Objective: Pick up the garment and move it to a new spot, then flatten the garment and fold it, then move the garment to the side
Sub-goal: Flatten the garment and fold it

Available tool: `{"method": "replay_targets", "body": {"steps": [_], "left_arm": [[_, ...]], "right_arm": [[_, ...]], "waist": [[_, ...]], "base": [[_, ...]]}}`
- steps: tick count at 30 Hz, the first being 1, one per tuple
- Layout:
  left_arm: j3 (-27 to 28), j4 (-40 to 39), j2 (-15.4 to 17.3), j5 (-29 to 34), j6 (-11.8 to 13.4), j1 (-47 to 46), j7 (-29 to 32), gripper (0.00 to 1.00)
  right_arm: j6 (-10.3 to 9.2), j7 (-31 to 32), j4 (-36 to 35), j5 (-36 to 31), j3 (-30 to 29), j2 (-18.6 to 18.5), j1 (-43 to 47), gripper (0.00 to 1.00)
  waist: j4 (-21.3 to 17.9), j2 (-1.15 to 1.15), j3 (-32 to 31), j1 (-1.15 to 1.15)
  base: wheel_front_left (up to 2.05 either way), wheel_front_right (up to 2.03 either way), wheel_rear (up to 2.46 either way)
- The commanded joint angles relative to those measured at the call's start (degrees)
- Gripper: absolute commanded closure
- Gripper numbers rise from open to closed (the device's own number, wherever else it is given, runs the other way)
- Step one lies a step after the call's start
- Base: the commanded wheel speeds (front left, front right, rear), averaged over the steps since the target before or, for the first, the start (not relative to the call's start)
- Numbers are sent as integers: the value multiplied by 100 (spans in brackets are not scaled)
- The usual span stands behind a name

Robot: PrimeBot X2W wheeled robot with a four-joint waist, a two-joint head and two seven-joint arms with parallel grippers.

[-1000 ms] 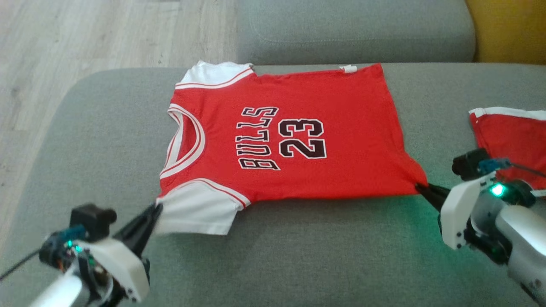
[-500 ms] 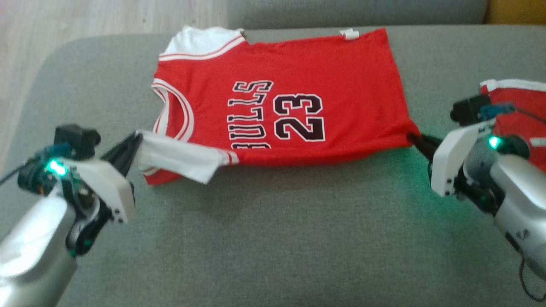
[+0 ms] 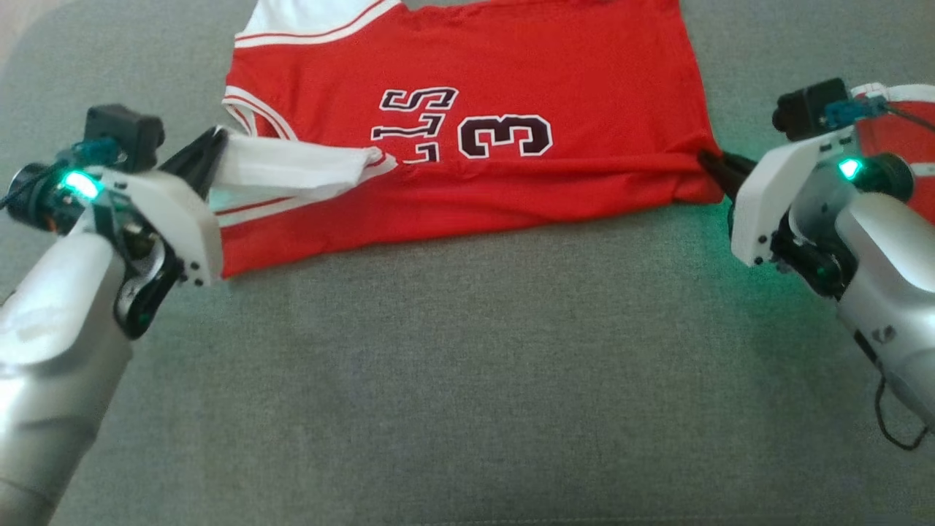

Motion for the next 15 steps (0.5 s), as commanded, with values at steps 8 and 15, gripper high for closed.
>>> {"method": "replay_targets", "body": {"steps": [8, 15], "left_arm": [[22, 648, -139, 339, 42, -986, -969, 0], [447, 875, -469, 533, 523, -1192, -2636, 0]], "right_arm": [[-4, -1037, 427, -348, -85, 293, -625, 0], [-4, -2847, 862, -492, -1044, 789, -784, 0]], "waist": [[-7, 0, 213, -1], [28, 0, -15, -1]], "base": [[0, 0, 0], [0, 0, 0]]}}
